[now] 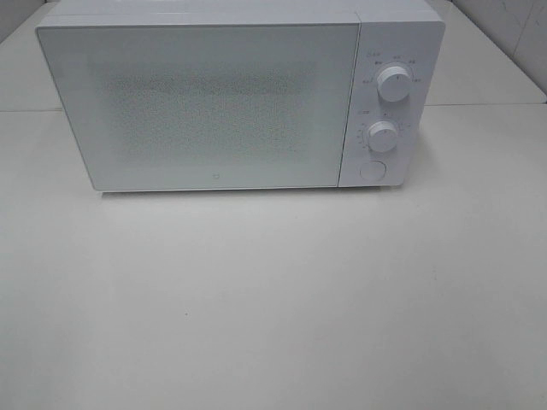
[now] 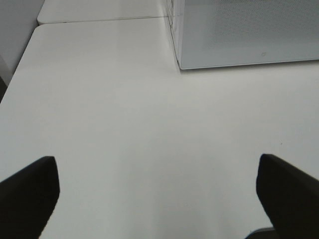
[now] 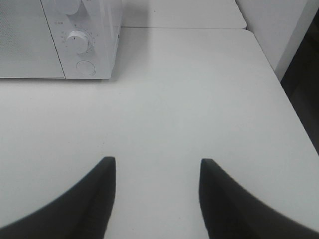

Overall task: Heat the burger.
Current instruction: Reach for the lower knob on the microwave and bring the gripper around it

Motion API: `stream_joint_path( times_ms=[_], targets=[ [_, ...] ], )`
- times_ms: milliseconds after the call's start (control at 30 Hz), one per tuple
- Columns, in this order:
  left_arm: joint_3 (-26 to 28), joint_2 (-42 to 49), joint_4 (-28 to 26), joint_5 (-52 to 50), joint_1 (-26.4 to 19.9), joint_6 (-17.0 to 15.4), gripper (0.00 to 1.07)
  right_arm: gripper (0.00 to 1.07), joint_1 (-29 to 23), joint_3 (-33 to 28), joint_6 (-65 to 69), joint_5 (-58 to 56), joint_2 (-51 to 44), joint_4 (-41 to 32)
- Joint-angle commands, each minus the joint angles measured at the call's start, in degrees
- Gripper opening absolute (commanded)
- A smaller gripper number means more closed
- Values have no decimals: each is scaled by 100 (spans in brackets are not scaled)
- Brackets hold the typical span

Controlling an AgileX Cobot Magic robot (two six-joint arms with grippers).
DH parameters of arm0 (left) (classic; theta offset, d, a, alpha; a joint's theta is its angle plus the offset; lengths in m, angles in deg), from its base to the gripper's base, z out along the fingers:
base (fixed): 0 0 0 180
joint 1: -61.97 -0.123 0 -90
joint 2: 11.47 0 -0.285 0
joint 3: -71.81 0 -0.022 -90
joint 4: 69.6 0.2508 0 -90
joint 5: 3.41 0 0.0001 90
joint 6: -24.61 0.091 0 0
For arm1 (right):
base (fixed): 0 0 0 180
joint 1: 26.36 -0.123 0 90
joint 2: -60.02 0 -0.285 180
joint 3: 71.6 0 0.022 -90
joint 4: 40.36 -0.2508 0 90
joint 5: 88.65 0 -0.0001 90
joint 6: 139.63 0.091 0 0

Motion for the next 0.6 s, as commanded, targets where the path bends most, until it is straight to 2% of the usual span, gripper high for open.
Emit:
stream_joint_path(
  times_ms=[33,133,600],
  targets=[
    [-189,160,-298,-395,-23,-74,106,50,6,-11,23,52,-166,23],
    [-218,155,-372,-453,-29,-86,106,50,6,-11,23,52,-166,23],
    [-218,155,-52,-453,-29,-241,105,50,6,-11,23,52,-166,23]
  ],
)
